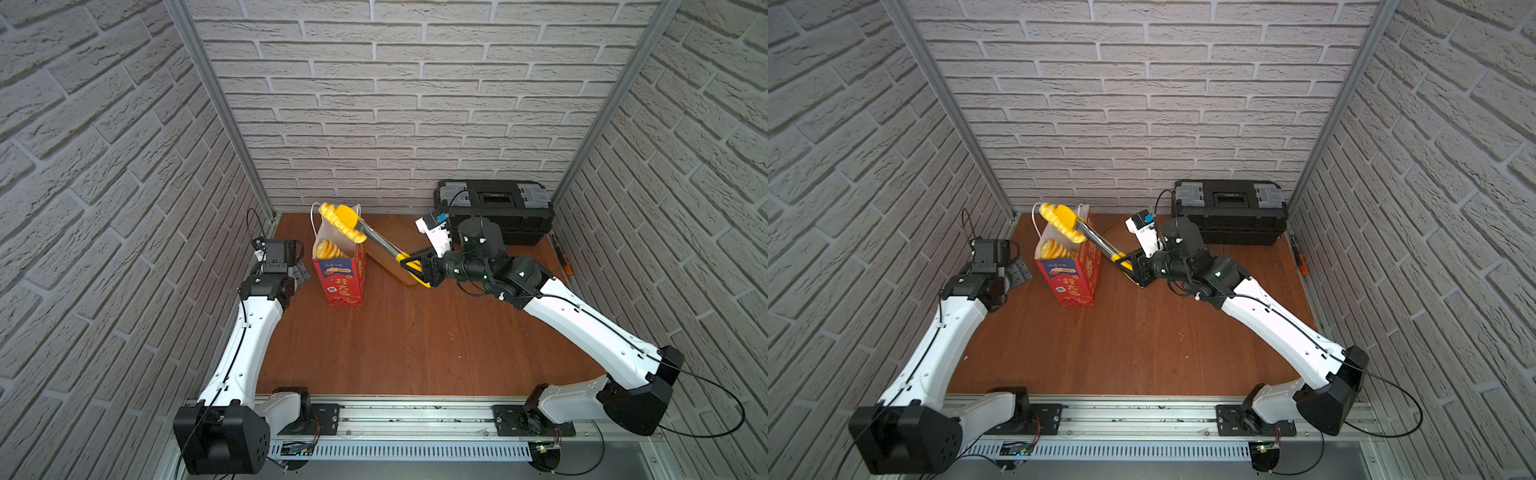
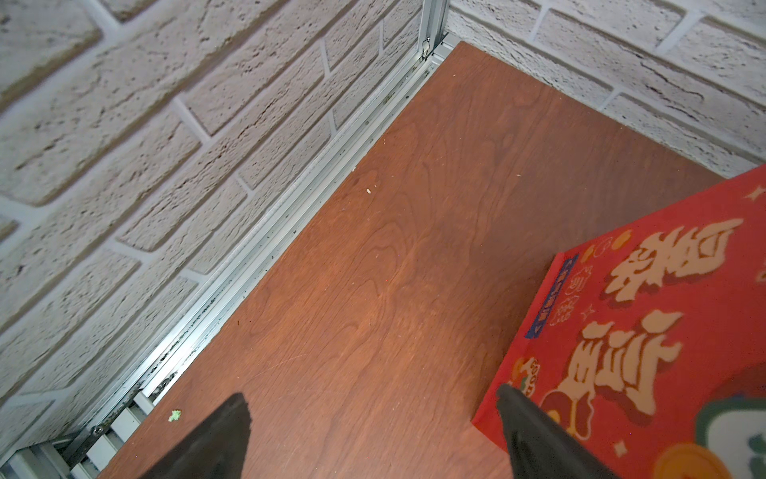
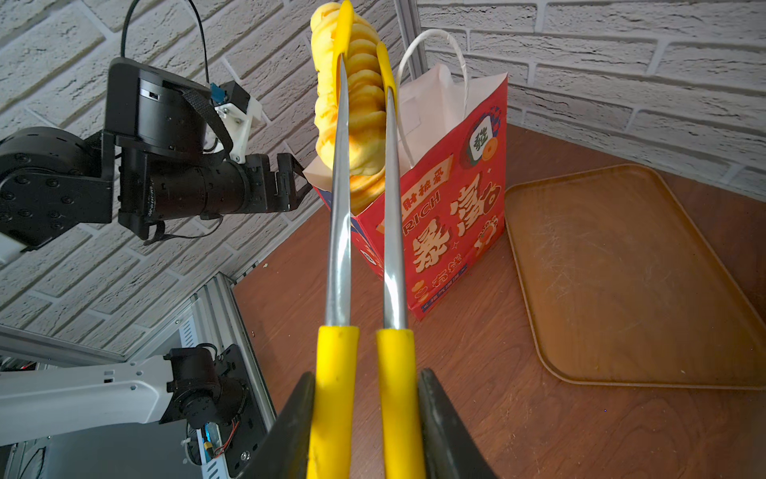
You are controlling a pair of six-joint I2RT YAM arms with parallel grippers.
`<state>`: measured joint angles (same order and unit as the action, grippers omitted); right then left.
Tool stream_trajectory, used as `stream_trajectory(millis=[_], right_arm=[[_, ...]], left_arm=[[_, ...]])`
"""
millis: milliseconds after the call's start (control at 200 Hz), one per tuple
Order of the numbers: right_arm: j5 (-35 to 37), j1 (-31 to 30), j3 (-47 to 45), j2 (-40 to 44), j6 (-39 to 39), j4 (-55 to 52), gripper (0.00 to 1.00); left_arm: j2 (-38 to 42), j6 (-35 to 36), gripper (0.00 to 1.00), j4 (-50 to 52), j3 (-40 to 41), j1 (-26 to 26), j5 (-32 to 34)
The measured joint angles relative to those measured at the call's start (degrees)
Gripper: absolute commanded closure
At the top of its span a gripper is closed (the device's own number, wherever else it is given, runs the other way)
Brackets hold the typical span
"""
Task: Pack bread into a paper bag
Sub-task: Place the fake bread in the paper bag.
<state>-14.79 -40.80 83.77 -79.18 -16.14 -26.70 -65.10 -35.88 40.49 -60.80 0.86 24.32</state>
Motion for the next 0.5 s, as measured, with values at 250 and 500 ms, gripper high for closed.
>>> stream_trajectory(millis=[250, 500], right_arm=[[0.02, -0.15, -0.07, -2.62, -0.24, 0.0, 0.64], [0.92, -0.22, -0.2, -2.64, -0.66, 0.09, 0.49]], left_arm=[[-0.11, 0.0, 0.05, 0.0, 0.0, 0.0, 0.0], [-0.79, 0.0, 0.05, 0.0, 0.0, 0.0, 0.0]])
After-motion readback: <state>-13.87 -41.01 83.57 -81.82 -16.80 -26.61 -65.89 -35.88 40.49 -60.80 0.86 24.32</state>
